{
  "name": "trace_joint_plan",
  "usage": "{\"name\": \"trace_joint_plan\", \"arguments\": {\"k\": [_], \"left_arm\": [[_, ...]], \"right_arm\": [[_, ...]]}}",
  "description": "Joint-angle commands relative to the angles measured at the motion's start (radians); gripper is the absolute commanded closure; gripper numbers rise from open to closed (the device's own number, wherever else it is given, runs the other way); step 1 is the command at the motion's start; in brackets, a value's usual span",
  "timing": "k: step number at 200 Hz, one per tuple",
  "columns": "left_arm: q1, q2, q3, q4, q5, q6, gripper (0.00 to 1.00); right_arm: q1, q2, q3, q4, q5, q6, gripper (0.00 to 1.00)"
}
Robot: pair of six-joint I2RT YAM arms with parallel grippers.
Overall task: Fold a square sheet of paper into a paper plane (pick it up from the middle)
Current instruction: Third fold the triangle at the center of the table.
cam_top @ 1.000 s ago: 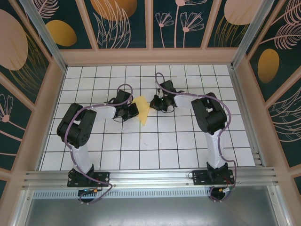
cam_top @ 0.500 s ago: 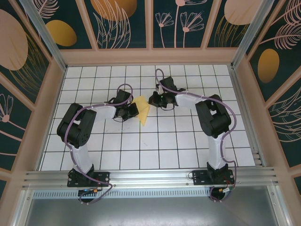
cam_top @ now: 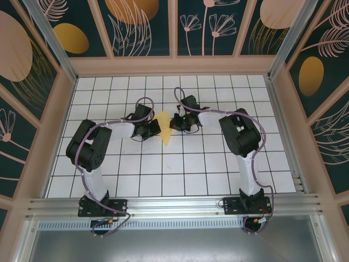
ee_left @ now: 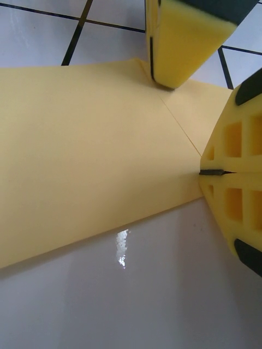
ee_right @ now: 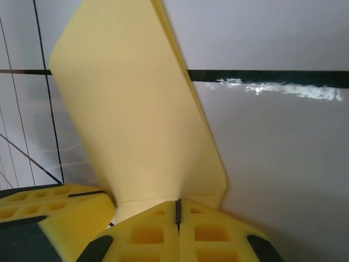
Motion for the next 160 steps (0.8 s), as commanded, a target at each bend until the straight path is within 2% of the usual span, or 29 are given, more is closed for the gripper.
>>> {"name": "trace_joint_plan", "arguments": {"k": [1, 52, 88, 116, 160], "left_arm": [[0.003, 0.032, 0.010, -0.065, -0.044, 0.030, 1.00], [0.004, -0.007, 0.047, -0.080, -0.048, 0.050, 1.00], [-0.002, -0.100, 0.051, -0.071, -0.027, 0.048, 0.90], [-0.029, -0.154, 0.017, -0.069, -0.016, 0.036, 0.87], [-0.092, -0.240, -0.090, -0.012, 0.040, -0.032, 0.89]], "right_arm": [[-0.010, 0.024, 0.029, -0.015, 0.018, -0.013, 1.00], [-0.002, -0.007, -0.034, -0.019, 0.044, 0.039, 1.00], [0.035, -0.083, -0.115, -0.013, 0.075, 0.165, 1.00], [0.070, -0.126, -0.151, 0.007, 0.098, 0.271, 1.00], [0.081, -0.137, -0.154, 0.026, 0.107, 0.340, 1.00]]}}
